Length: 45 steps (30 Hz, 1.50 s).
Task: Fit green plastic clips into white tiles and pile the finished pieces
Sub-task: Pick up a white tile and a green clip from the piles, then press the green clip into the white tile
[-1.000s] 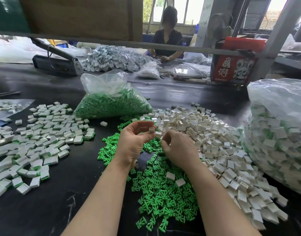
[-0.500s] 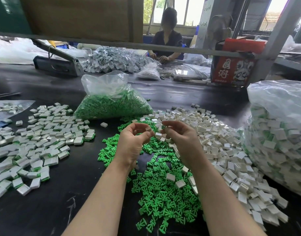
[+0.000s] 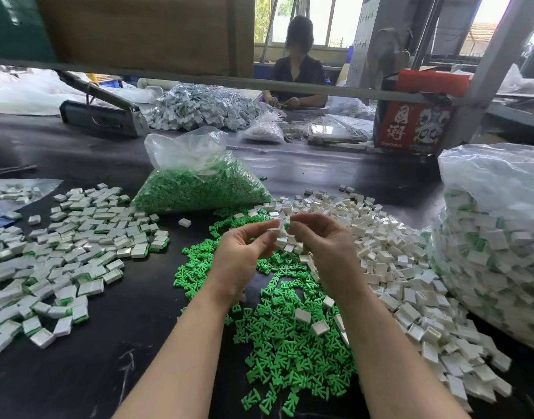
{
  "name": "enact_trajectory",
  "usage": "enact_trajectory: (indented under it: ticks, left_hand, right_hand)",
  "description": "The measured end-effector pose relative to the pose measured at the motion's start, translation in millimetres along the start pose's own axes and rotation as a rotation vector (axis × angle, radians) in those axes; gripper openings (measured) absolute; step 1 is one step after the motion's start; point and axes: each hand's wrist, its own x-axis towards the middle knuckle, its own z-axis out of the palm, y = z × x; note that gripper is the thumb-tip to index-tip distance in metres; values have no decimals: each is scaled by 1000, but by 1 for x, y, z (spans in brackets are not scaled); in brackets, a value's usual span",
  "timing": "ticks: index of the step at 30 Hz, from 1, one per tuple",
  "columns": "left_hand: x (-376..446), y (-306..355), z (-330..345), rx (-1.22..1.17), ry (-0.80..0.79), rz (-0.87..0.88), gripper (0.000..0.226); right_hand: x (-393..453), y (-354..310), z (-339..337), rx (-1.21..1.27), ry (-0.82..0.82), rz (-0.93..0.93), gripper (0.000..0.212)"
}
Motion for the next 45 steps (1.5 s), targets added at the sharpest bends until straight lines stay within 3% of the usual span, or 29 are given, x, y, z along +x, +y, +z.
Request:
enact_trajectory:
  ticks: [16, 23, 26, 32, 38, 45]
  left_hand:
    - [-1, 1, -3, 4, 15, 25, 14]
    - [2, -3, -7, 71, -26, 25, 5]
    - [5, -6, -13, 162, -46, -29, 13]
    - [2, -6, -12, 248, -279, -129, 28]
    - [-2, -5, -6, 322, -276, -89, 29]
    - [-6, -1, 4, 351, -243, -22, 27]
  right_hand:
    - [-2, 4, 7, -99, 27, -43, 16]
    - [-1, 6, 4, -290, -120, 34, 14]
    - [0, 4, 5, -272, -142, 18, 14]
    - [0, 4, 4, -290, -212, 55, 16]
    - [-1, 9, 6, -450, -318, 128, 31]
    - [-3, 10, 7, -514, -283, 68, 39]
